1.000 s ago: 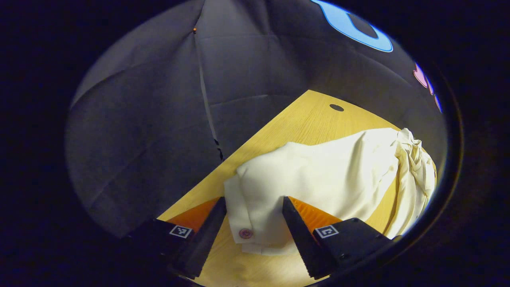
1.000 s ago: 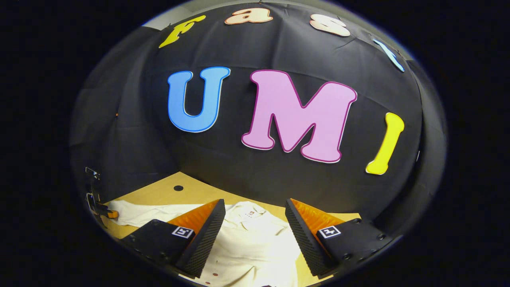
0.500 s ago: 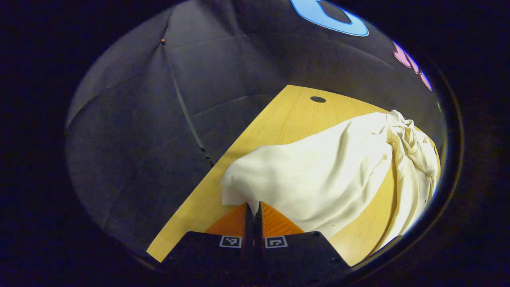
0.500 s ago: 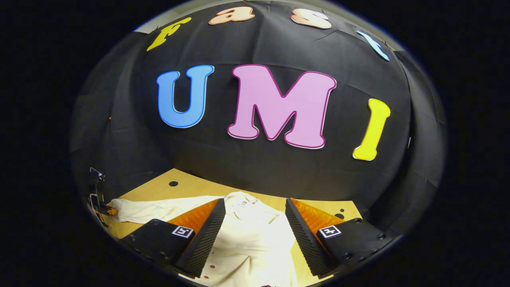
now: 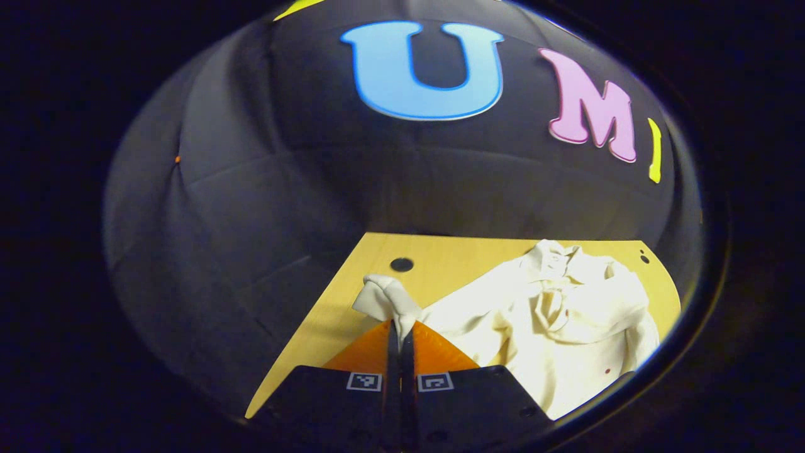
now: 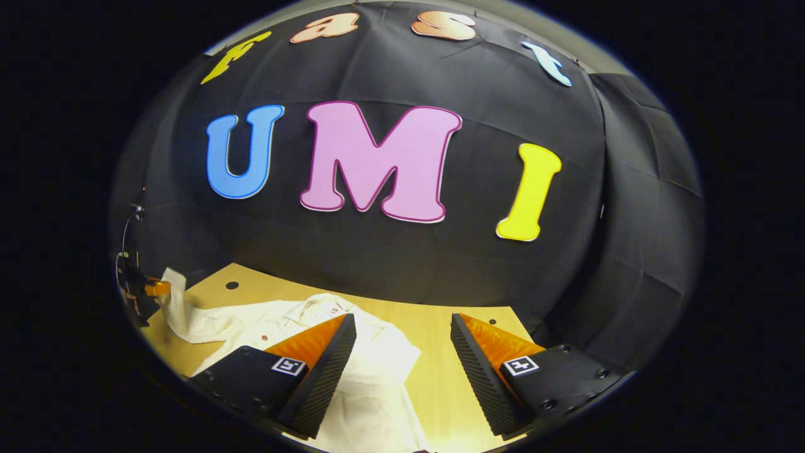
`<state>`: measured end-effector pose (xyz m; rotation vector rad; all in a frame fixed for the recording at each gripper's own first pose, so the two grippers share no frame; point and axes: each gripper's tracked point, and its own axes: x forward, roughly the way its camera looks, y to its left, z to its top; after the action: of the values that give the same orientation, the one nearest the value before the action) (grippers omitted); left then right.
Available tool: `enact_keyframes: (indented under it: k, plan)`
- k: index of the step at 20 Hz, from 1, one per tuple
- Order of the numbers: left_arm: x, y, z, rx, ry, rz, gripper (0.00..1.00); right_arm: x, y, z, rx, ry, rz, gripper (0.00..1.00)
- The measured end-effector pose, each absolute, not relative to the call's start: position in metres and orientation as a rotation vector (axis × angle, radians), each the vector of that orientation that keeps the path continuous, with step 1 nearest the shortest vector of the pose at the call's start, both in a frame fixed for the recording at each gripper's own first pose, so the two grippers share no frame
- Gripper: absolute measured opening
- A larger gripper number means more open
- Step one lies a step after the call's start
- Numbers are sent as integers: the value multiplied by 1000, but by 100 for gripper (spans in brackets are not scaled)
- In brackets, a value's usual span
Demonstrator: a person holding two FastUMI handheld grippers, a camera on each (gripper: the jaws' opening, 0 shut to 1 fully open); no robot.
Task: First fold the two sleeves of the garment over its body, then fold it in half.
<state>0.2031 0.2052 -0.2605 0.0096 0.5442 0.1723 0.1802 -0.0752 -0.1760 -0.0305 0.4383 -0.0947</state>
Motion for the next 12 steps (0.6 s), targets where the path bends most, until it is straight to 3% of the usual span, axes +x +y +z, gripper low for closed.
enact_keyframes:
  k: [8,12]
  plan:
    - [291,-76,-205,-74,431,-286,6,156,-138,-206,-20,500,-196,97]
    - [297,-168,-211,-151,448,-405,6,146,-164,-216,-13,505,-239,97]
